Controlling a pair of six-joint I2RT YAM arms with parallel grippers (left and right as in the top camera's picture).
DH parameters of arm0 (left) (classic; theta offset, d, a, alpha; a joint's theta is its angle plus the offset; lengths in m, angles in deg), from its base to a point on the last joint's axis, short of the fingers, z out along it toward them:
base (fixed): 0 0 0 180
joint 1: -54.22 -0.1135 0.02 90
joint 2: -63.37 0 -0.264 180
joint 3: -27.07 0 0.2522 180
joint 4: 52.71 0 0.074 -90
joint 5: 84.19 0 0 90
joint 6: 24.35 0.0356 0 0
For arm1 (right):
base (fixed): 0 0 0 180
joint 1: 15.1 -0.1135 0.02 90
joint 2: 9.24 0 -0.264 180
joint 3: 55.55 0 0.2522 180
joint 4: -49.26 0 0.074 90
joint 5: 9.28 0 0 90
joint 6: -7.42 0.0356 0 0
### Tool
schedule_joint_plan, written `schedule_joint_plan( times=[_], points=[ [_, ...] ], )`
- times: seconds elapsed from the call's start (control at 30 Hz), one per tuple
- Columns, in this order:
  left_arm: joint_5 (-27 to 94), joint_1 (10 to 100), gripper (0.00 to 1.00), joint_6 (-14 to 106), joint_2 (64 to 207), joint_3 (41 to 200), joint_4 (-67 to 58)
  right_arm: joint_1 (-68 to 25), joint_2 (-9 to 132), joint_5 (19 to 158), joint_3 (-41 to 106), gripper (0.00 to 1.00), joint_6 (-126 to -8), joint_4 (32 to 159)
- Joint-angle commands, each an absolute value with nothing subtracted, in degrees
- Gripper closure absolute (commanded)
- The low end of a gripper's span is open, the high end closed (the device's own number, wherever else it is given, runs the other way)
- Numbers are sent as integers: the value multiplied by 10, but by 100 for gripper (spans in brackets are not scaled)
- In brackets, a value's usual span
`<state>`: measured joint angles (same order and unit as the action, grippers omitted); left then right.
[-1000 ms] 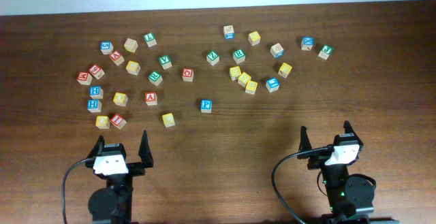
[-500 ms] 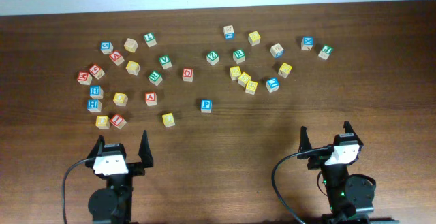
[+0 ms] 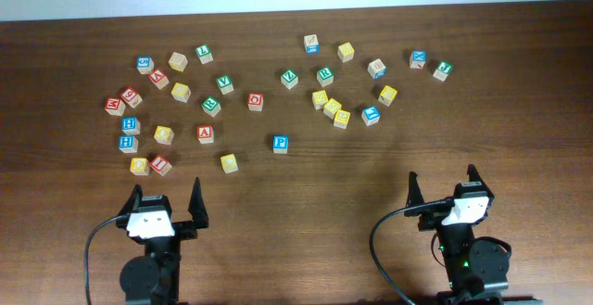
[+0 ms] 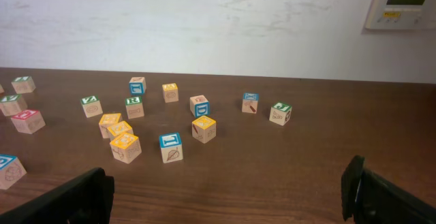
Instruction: Spell out CVPR
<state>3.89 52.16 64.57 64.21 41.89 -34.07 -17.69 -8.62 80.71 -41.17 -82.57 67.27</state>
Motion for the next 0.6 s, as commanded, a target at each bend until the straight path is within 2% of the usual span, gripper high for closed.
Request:
schedule_joint_plan(
  times=[0.0, 0.33, 0.4, 0.47, 0.5, 0.53, 0.57],
  points=[
    [47, 518, 1, 653, 637, 413, -342, -173, -90, 802, -415, 2, -821, 677],
    [49, 518, 1, 653, 637, 413, -342, -173, -90, 802, -415, 2, -821, 677],
    [140, 518, 1, 652, 637, 414, -351, -173, -90, 802, -415, 2, -821, 677],
    [366, 518, 1, 627, 637, 414, -376, -173, -90, 802, -415, 2, -821, 677],
    [524, 518, 1, 617, 637, 414, -425, -173, -90, 802, -415, 2, -821, 677],
    [619, 518, 1, 618, 637, 414, -479, -173, -90, 802, -415, 2, -821, 677],
    [656, 518, 1, 618, 637, 414, -524, -173, -90, 802, -415, 2, -821, 677]
  ],
)
